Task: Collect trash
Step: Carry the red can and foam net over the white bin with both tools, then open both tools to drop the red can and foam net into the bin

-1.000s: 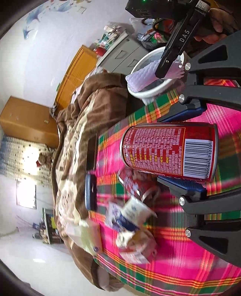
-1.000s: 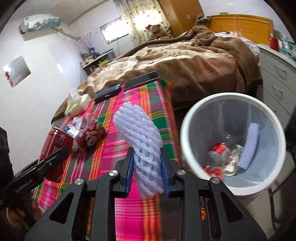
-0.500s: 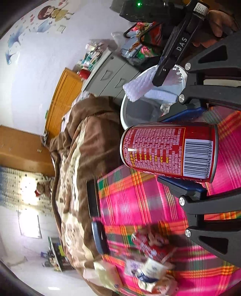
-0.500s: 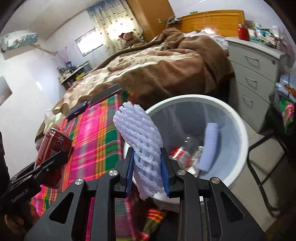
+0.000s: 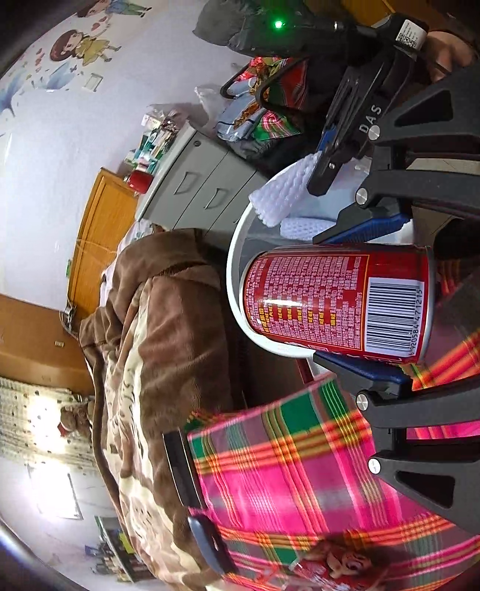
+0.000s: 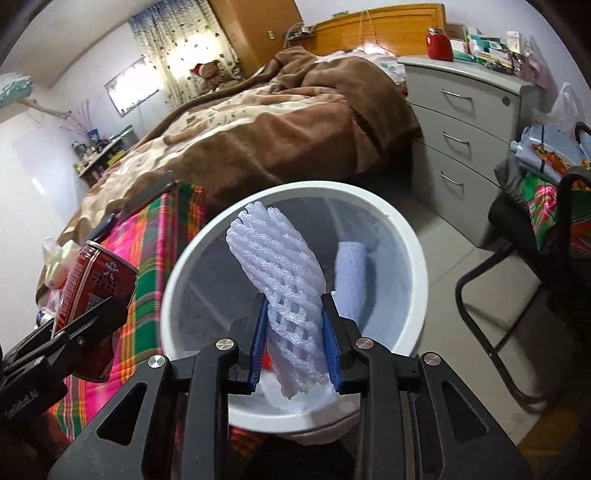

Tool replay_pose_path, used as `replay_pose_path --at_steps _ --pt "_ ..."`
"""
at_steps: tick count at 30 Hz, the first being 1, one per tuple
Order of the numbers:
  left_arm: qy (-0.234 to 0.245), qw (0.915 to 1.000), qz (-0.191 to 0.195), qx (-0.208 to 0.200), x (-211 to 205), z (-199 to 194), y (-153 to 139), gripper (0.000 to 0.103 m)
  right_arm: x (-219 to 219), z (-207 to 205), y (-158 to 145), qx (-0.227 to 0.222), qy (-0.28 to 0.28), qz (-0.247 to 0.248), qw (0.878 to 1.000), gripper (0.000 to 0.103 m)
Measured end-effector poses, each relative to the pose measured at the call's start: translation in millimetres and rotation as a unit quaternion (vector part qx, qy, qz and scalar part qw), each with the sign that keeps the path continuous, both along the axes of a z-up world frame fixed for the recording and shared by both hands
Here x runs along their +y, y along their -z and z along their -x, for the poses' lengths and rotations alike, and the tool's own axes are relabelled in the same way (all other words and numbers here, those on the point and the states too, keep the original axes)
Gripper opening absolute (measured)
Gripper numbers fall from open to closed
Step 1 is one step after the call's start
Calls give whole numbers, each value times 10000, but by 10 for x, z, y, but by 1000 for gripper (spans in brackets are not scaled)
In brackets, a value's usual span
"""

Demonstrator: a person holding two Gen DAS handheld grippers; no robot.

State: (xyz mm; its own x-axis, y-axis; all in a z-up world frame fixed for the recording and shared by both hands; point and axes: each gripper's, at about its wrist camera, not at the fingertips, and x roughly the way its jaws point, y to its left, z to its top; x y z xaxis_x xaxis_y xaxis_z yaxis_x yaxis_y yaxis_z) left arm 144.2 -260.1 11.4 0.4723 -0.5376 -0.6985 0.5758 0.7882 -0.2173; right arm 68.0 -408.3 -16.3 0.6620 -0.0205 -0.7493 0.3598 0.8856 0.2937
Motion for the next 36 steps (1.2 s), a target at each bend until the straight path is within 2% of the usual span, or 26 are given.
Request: replay_pose_path --at_steps 11,14,17,19,29,36 --pt "86 9998 -96 170 -307 -151 176 55 -163 -20 107 154 22 143 9998 32" --pt "93 9998 -72 186 -332 -162 193 57 -179 -16 103 181 59 174 9997 39" --pt "57 9999 -4 144 -293 -155 169 67 -182 -26 90 184 15 194 9996 46" --pt "30 9999 19 136 -272 -161 152 67 -178 -4 74 149 9 198 9997 51" --pt "-55 10000 55 20 -101 -84 41 67 -128 -5 25 81 29 166 9998 51" --pt "-311 9995 78 -44 147 -38 -16 67 8 15 -47 -42 -71 187 9998 51"
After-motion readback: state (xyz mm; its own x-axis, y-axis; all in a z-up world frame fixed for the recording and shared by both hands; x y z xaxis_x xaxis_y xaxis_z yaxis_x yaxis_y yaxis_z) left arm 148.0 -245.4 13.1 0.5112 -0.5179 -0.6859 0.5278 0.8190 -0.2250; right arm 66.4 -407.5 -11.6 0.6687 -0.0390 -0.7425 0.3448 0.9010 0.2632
